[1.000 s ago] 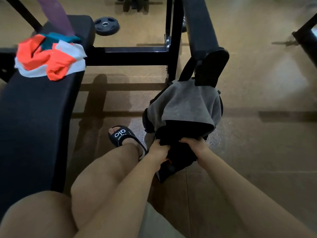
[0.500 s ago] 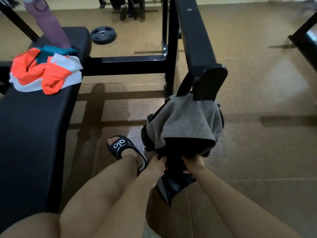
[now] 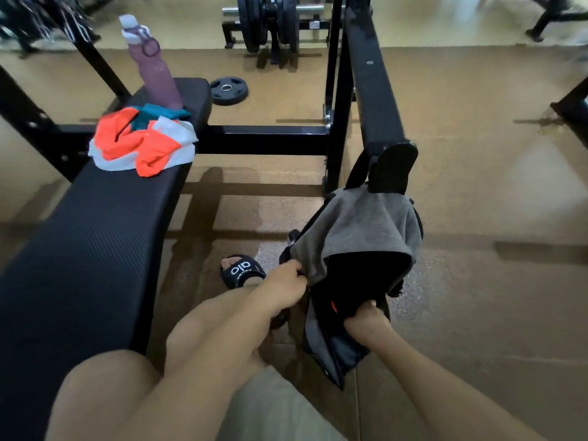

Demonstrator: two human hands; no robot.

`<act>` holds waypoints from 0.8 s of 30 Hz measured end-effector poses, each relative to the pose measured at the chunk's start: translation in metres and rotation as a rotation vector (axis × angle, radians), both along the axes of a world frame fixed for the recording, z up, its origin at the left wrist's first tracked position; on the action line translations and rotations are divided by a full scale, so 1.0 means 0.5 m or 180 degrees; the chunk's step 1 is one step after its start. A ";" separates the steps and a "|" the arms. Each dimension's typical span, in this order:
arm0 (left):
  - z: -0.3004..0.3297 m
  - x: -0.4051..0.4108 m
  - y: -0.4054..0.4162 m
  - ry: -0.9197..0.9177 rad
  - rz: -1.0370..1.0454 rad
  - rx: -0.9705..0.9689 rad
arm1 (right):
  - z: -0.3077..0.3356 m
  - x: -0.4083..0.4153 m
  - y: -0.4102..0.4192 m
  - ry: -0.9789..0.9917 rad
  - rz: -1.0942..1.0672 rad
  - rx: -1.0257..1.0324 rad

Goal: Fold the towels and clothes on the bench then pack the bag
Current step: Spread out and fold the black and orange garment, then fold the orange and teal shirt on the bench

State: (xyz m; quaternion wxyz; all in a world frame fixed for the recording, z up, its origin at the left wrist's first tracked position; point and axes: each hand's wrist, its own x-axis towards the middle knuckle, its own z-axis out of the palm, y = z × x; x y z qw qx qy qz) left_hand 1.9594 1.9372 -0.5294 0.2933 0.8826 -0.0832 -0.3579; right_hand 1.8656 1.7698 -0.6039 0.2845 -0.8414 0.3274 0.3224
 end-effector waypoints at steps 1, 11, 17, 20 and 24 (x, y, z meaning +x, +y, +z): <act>0.032 0.009 0.017 -0.0197 0.0072 -0.0022 | 0.013 0.007 0.009 0.0051 0.0243 0.0184; 0.149 0.132 0.320 -0.1544 0.0971 0.0199 | 0.245 0.270 0.251 -0.1966 0.1053 0.0545; 0.096 0.217 0.471 -0.1459 0.0925 0.1387 | 0.268 0.446 0.383 -0.2454 0.1621 0.0612; 0.033 0.254 0.525 -0.1232 0.0815 0.1814 | 0.230 0.559 0.451 -0.2539 0.1925 0.0556; -0.053 0.255 0.562 -0.1383 0.0675 0.1873 | 0.168 0.701 0.519 -0.2544 0.2063 0.0326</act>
